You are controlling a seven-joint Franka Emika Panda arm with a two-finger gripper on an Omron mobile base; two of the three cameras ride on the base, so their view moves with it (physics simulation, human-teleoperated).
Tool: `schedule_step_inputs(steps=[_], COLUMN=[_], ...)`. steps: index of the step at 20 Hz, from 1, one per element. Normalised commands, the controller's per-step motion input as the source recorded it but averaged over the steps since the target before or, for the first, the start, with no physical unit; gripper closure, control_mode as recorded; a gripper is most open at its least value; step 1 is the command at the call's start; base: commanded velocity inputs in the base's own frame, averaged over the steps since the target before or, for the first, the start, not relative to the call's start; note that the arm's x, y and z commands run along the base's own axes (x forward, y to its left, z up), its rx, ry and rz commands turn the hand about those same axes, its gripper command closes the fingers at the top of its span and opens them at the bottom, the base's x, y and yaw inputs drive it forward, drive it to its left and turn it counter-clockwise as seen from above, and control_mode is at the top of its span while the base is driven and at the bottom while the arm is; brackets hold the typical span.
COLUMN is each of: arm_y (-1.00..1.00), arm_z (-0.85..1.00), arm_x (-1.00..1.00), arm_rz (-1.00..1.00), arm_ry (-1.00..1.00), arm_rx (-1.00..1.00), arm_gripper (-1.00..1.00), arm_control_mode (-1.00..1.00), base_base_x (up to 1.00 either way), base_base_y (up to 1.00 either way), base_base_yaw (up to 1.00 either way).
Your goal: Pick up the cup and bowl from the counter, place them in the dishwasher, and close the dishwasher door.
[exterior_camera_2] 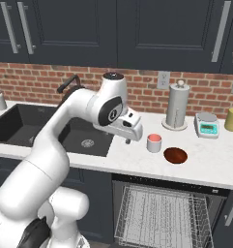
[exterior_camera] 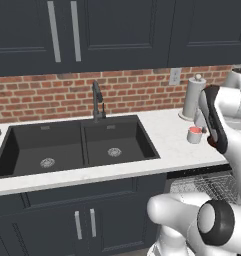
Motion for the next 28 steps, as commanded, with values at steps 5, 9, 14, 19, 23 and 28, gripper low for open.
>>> schedule_step_inputs(steps=[5,9,14,19,23,28], arm_y=[-0.83,-0.64,-0.21,-0.13,-0.26,-0.03], arm_z=[-0.22,-0.17,-0.10,-0.05,-0.02,-0.39], arm_x=[0.14,0.44,0.72,0.69,0.61,0.80], arm_rz=[-0.05,0.00,0.00,0.00,0.00,-0.01], arm_ry=[0.00,0.02,0.00,0.00,0.01,0.12], arm_rx=[0.00,0.00,0.00,0.00,0.00,-0.01], arm_gripper=[-1.00,-1.00,-1.00,-1.00,-1.00,-1.00], arm_control_mode=[-1.00,-1.00,-1.00,-1.00,-1.00,-1.00], base_base_x=[0.00,0.00,0.00,0.00,0.00,0.00], base_base_y=[0.00,0.00,0.00,0.00,0.00,0.00], base_base_yaw=[0.00,0.00,0.00,0.00,0.00,0.00])
